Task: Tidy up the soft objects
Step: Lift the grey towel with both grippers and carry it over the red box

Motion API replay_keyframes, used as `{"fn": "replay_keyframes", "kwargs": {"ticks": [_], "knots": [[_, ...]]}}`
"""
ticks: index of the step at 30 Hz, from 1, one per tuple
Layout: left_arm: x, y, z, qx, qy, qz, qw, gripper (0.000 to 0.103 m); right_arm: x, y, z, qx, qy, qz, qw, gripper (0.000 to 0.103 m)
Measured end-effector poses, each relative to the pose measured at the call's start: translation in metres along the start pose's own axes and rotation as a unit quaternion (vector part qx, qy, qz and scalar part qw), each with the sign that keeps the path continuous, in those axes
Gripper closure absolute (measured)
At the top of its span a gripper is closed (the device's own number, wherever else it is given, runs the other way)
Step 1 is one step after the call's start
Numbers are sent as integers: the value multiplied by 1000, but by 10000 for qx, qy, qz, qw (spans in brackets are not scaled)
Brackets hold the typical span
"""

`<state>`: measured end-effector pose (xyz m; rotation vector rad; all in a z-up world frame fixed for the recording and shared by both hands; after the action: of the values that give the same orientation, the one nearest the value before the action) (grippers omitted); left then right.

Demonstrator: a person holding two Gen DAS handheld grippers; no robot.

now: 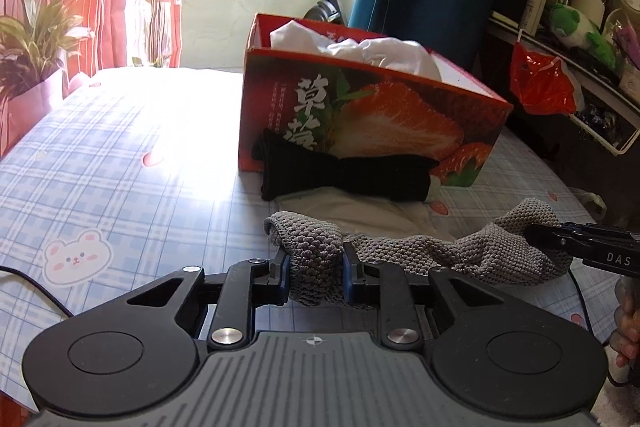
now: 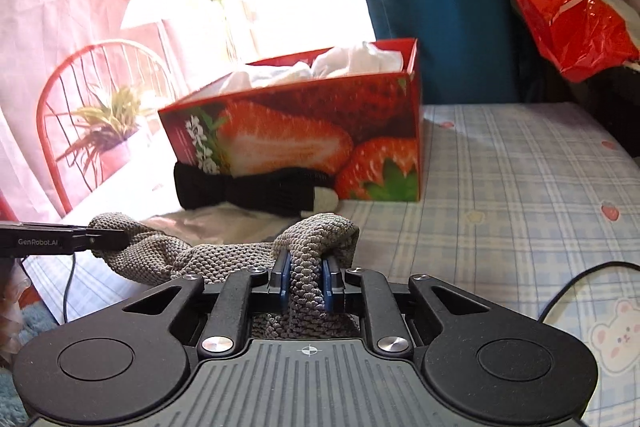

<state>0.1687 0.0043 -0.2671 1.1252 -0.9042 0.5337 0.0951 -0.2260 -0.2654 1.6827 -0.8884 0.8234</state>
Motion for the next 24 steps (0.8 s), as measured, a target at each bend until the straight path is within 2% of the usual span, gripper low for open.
{"fn": "replay_keyframes", "kwargs": {"ticks": [5,13,24], "knots": [[6,12,7,25,-51,201,9998,78,4,8,1,-12,-70,195,9998,89],[-3,7,0,144,213,-52,9997,78,-11,6,-9,-58,95,69,9999,89],[-7,6,-2,171,287,-98,9994,77,-12,5,-11,-27,110,66,9999,89]]}}
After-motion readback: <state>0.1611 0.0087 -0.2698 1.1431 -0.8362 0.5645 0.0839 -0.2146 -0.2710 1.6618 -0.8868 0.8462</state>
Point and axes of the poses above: each gripper's, at about its wrist camera, not at the fingertips, and y roughly against the way its jaws point, z to its right, x to its top, the point moved 9 cm from there along -y, roughly the way its jaws point, and after that the axes turned 5 degrees about z, right-handed, at the moved point
